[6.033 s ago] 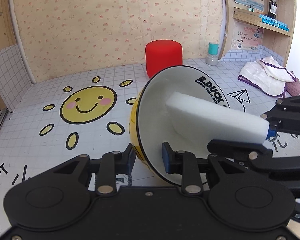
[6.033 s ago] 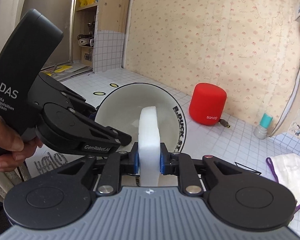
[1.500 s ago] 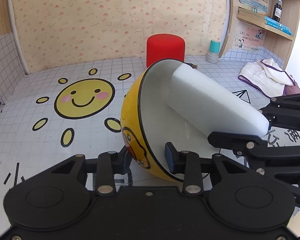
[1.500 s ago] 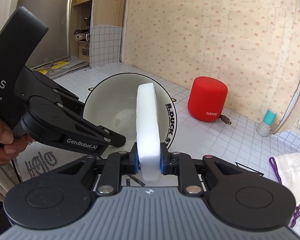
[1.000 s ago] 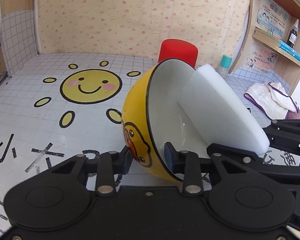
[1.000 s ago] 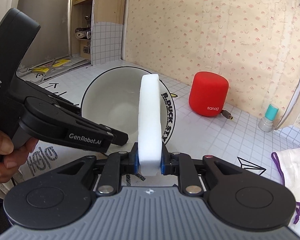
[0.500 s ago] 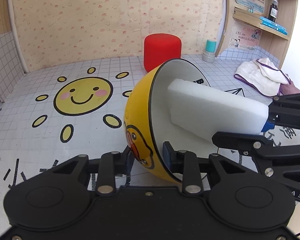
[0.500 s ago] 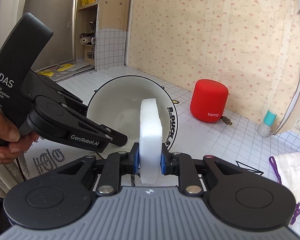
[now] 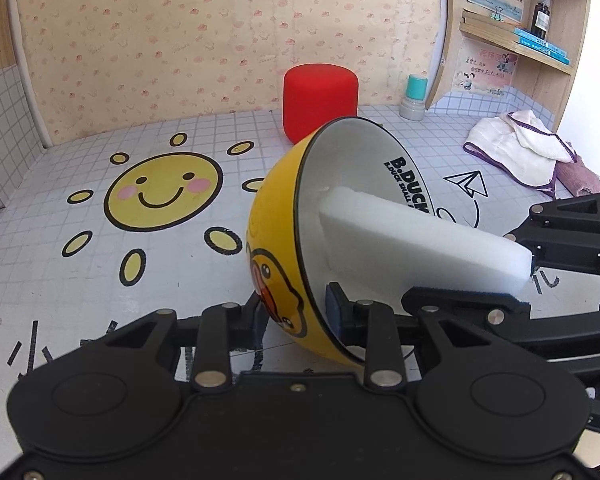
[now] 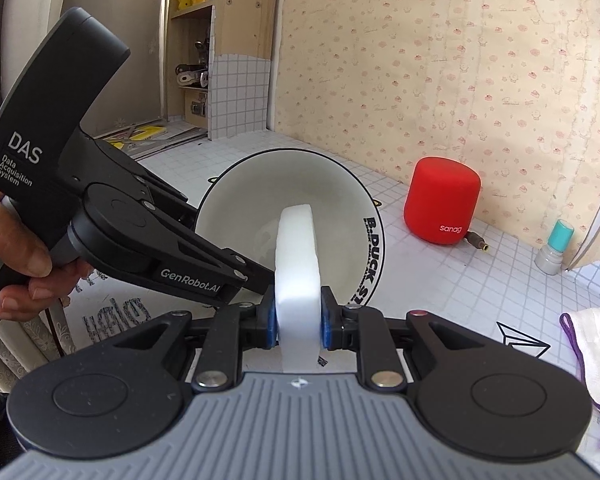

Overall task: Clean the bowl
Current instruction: 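Hold the bowl with the left gripper while the right gripper rubs the sponge around the rim inside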

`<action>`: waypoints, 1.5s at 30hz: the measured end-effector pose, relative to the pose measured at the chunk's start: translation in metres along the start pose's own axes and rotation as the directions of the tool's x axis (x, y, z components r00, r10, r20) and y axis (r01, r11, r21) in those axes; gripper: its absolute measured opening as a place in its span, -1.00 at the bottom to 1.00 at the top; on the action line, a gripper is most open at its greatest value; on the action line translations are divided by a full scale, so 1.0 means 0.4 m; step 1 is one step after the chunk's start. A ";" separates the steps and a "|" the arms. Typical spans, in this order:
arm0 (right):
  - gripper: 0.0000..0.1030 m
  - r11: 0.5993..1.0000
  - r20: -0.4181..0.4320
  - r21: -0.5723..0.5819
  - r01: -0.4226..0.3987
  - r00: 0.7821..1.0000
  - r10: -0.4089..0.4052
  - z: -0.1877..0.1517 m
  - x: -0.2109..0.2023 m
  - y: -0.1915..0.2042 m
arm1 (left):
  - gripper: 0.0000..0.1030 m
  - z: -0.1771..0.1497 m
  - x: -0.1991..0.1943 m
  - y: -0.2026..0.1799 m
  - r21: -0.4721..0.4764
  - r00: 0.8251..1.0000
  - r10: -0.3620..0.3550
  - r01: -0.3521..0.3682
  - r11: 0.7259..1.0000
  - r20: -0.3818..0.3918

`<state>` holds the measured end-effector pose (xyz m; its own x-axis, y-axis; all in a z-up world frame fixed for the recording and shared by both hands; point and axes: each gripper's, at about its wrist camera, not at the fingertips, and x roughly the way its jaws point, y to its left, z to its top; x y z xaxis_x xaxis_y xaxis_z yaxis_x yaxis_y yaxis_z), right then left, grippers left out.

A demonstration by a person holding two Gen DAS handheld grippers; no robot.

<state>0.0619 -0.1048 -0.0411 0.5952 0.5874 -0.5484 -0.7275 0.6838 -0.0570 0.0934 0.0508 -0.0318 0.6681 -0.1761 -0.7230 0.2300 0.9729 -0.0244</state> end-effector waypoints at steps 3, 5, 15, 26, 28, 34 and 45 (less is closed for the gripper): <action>-0.57 1.000 -0.012 -0.013 -0.017 1.000 0.017 0.004 0.003 0.000 | -0.37 0.001 0.000 0.001 0.002 1.000 0.000 0.000 1.000 0.000; -0.57 1.000 -0.006 -0.005 0.012 1.000 -0.012 0.010 0.006 -0.006 | -0.37 0.001 0.000 0.001 0.001 1.000 -0.001 0.001 1.000 -0.001; -0.58 0.997 0.015 0.028 0.073 0.997 -0.074 0.011 0.000 -0.028 | -0.35 -0.001 0.000 -0.003 0.002 1.000 0.006 -0.006 1.000 0.001; -0.58 0.999 -0.020 -0.022 0.024 1.000 -0.024 0.012 0.009 0.002 | -0.34 0.002 0.003 -0.003 0.003 1.000 0.005 -0.005 1.000 -0.002; -0.58 0.998 -0.017 -0.006 0.062 0.998 -0.063 0.014 0.014 -0.010 | -0.34 0.001 0.003 -0.002 0.002 1.000 0.004 -0.004 1.000 -0.002; -0.58 0.997 0.000 0.012 0.082 0.997 -0.082 0.012 0.016 -0.026 | -0.26 -0.002 0.007 -0.006 0.005 1.000 0.017 -0.017 1.000 0.000; -0.58 0.998 -0.025 0.010 0.062 0.998 -0.062 0.005 0.030 -0.014 | 0.08 -0.031 -0.022 -0.003 -0.208 0.997 0.069 -0.059 0.976 0.041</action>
<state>0.0737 -0.1006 -0.0458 0.6303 0.5329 -0.5646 -0.6857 0.7231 -0.0830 0.0785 0.0529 -0.0341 0.7108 -0.1145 -0.6940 0.0382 0.9915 -0.1244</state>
